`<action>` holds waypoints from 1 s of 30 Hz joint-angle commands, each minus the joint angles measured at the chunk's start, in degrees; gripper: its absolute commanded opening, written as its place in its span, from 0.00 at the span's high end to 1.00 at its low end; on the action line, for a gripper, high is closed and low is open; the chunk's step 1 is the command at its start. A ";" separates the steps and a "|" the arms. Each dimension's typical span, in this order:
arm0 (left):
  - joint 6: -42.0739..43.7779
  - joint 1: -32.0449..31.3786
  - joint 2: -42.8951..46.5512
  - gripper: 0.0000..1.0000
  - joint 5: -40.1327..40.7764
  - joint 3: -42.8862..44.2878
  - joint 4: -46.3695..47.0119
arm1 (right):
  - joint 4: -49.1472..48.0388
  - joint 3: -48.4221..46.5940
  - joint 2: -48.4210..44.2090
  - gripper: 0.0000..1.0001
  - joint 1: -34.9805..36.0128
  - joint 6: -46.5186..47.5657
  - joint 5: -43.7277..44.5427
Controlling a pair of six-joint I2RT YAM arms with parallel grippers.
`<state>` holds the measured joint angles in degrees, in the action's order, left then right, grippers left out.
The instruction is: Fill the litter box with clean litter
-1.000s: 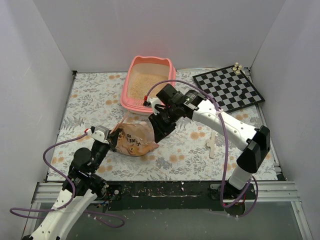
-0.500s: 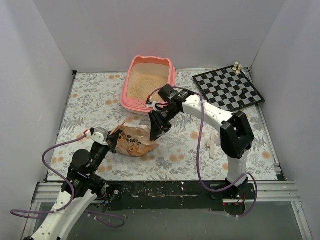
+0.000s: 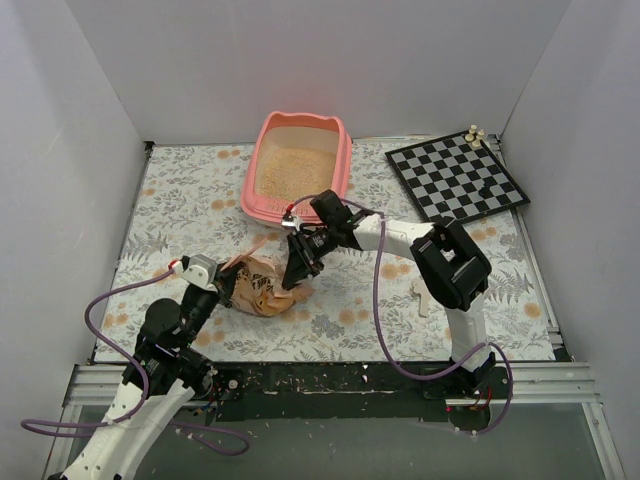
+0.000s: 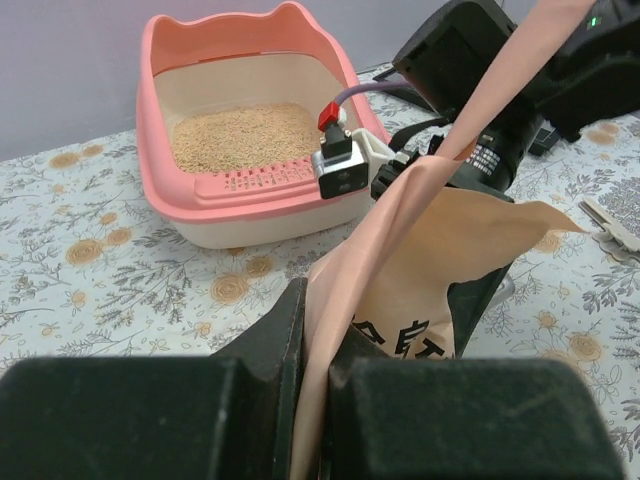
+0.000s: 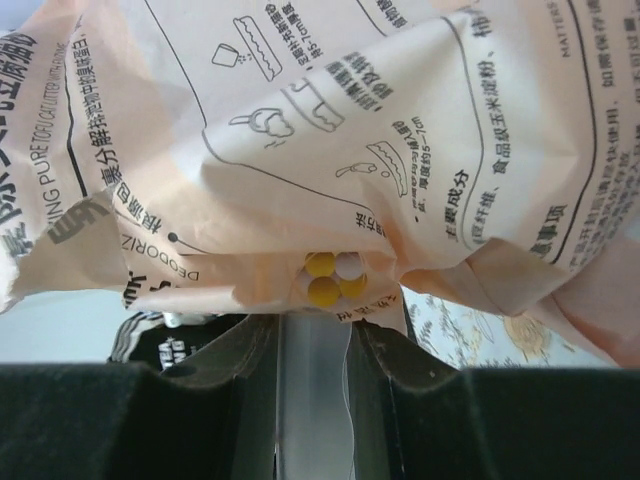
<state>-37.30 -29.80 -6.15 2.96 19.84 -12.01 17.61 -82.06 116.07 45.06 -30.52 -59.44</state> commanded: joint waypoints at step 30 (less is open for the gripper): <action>0.47 -0.08 0.35 1.00 1.26 1.43 7.53 | -93.98 30.11 -10.33 0.99 0.73 -48.23 -5.95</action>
<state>-36.62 -29.76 -6.20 4.91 19.84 -10.90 -66.76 -52.53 112.03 45.84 -78.98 -63.61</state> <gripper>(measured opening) 0.017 0.344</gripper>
